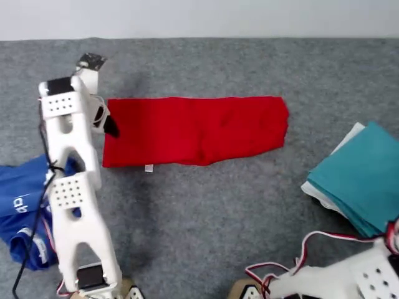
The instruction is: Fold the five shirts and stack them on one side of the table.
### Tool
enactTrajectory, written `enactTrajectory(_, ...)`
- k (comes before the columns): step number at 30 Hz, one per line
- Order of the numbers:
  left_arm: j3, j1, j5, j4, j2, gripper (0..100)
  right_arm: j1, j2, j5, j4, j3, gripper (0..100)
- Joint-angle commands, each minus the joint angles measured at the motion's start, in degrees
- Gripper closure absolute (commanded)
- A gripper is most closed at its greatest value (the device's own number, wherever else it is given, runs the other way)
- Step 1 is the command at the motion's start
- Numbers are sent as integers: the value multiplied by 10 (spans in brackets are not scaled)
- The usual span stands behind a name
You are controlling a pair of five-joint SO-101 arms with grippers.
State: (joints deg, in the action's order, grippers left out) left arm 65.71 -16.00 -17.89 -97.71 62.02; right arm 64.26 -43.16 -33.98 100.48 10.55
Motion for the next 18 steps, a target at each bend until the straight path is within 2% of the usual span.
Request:
enactTrajectory(1, 99, 17, -2, -28, 34, 724, 3, -5, -1, 19, 3, 988)
enactTrajectory(9, 117, 28, -1, -27, 71, 735, 1, -5, -1, 18, 3, 988)
enactTrajectory(18, 109, 52, -4, -27, 95, 888, 1, -5, -1, 18, 3, 988)
